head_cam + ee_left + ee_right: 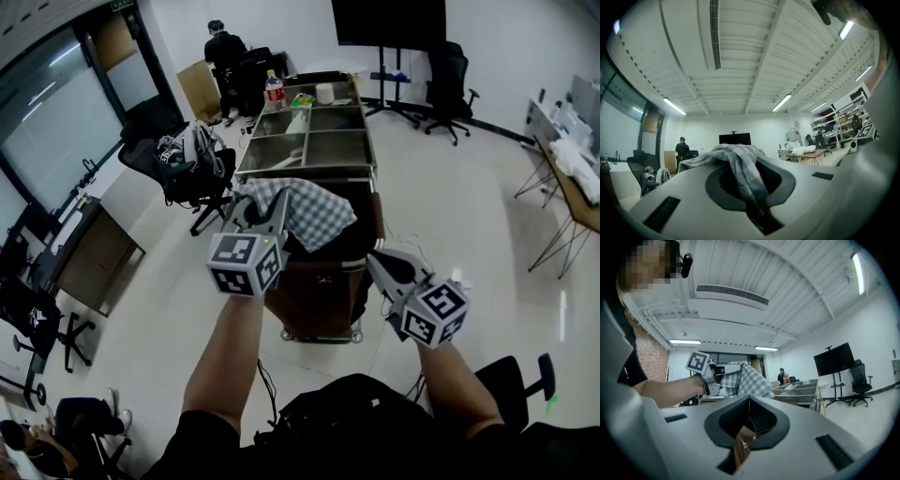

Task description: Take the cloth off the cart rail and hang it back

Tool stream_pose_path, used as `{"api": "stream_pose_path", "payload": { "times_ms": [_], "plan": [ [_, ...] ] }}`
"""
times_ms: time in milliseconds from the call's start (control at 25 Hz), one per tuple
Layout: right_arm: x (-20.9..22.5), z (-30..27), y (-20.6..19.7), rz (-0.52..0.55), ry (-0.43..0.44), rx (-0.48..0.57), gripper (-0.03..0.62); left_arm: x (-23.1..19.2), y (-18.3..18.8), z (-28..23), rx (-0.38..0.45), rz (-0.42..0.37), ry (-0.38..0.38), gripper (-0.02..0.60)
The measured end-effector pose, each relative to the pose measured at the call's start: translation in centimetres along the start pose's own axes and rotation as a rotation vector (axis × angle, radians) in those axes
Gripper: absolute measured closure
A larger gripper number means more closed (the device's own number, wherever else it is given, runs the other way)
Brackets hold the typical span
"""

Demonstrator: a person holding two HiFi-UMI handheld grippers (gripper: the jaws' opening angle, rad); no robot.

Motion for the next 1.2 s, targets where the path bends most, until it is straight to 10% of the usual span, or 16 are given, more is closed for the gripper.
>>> {"api": "stream_pose_path", "payload": {
  "times_ms": [920,1200],
  "plan": [
    [-3.5,0.0,-4.6,-0.063,0.103,-0.050,0.574,6.0,-11.2,11.9,-0.066,0.349,-0.031,0.555],
    [-3.2,0.7,-5.8,-0.068,0.087,-0.077,0.574,3.7,-15.9,10.2,-0.168,0.256,0.074,0.555]
  ]
}}
Point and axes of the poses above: the fingertips, and each gripper's own axes: z backward along the fingers, x to its right, y out of its top, the point moved 4 cm from there along z, backward along the fingers, and after that the axes turned 3 degrees about -y, right-handed, at the moved point
